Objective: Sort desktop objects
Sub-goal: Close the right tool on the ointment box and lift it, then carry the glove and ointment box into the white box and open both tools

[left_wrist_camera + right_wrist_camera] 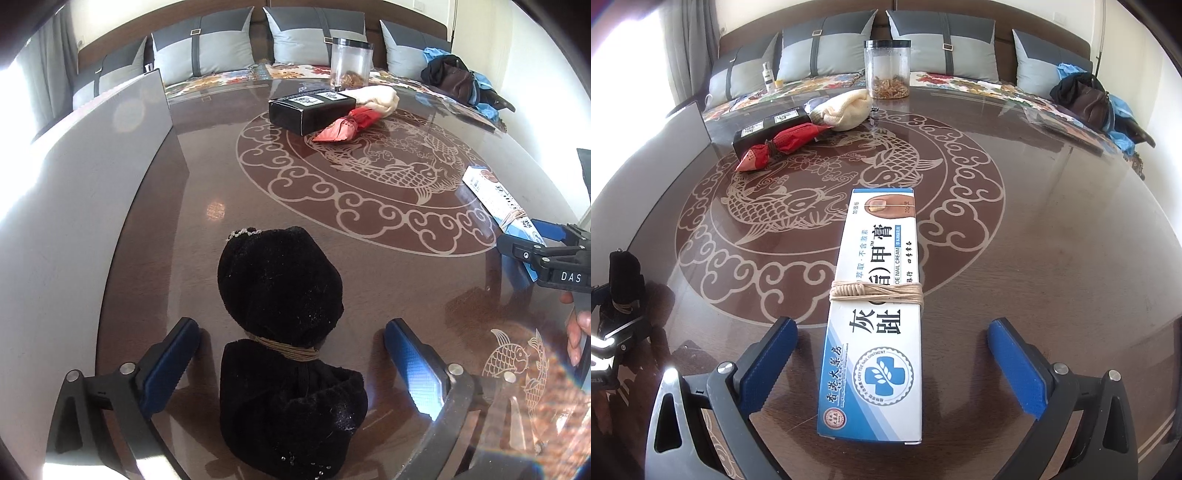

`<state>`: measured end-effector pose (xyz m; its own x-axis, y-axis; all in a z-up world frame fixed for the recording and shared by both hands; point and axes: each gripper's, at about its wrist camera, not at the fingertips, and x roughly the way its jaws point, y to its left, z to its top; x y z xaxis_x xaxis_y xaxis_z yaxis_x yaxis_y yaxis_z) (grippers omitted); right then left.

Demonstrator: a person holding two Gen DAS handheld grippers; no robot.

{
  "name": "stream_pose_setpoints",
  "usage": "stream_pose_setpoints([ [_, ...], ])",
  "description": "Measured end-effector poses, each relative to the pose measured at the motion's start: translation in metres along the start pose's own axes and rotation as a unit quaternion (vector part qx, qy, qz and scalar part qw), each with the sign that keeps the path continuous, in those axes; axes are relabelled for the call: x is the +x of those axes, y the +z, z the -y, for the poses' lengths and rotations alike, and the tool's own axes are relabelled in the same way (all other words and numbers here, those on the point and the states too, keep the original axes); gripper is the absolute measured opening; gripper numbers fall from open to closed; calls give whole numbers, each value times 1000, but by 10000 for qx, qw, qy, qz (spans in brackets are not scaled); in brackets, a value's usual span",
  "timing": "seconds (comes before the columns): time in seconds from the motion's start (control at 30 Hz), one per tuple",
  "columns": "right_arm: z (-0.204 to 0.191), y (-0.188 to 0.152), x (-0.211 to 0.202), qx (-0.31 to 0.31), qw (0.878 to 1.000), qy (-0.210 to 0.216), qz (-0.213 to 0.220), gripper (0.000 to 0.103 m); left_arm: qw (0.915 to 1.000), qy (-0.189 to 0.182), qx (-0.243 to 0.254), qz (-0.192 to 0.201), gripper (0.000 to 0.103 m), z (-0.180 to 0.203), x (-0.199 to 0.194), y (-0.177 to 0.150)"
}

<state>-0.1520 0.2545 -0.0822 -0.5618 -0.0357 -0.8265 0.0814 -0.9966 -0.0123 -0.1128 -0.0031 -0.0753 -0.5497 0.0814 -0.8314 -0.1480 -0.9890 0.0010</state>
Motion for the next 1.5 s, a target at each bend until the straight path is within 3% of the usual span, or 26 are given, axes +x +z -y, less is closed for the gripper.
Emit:
stream_pose_setpoints([
  [0.03,-1,4,2,-61,9999,56,-95,103,10000,5,-15,64,61,-1,-5,-1],
  [0.07,-2,8,4,-108,9998,78,-178,97,9999,1,-24,111,44,-2,-9,-2],
  [0.1,-2,11,3,-130,9997,86,-170,78,9999,-50,-74,86,31,-5,-11,-2],
  [0.17,-1,18,-1,-87,9998,69,-136,45,9985,-373,-395,91,31,-15,-15,-4],
  [0.3,5,26,-8,206,9983,356,-416,44,9934,-713,-830,355,31,-29,-44,-7],
  [0.43,2,33,-45,560,9955,730,-219,44,9842,-1097,-1168,753,31,-43,-89,-1],
  [0.57,-37,55,-83,435,9919,1188,77,44,9773,-1170,-1286,1208,31,-72,-137,10],
  [0.67,-84,75,-107,297,9858,1632,277,44,9750,-946,-1420,1425,31,-112,-168,13],
  [0.8,-164,97,-136,75,9696,2390,521,44,9743,-225,-1679,1485,31,-184,-191,3],
  [0.97,-282,106,-145,-372,9463,3184,430,44,9681,439,-2253,1003,31,-267,-181,-33],
  [1.07,-346,97,-131,-691,9403,3326,225,44,9704,619,-2305,374,33,-292,-153,-51],
  [1.13,-379,87,-114,-887,9407,3276,9,46,9677,895,-2348,-210,47,-299,-129,-61],
  [1.2,-405,75,-92,-1087,9437,3098,-406,58,9629,1178,-2388,-448,55,-300,-119,-71],
  [1.27,-409,64,-77,-1134,9446,3004,-681,61,9651,1202,-2312,-249,63,-293,-128,-77],
  [1.3,-403,61,-78,-1101,9451,3012,-631,63,9642,1151,-2388,-113,77,-290,-134,-78],
  [1.33,-394,59,-83,-1075,9451,3046,-505,67,9632,1067,-2467,60,83,-287,-140,-79],
  [1.4,-369,55,-98,-1117,9478,2986,-83,87,9617,955,-2546,362,83,-277,-155,-70],
  [1.5,-315,49,-117,-1195,9576,2526,706,101,9642,700,-2464,685,83,-245,-173,-53],
])
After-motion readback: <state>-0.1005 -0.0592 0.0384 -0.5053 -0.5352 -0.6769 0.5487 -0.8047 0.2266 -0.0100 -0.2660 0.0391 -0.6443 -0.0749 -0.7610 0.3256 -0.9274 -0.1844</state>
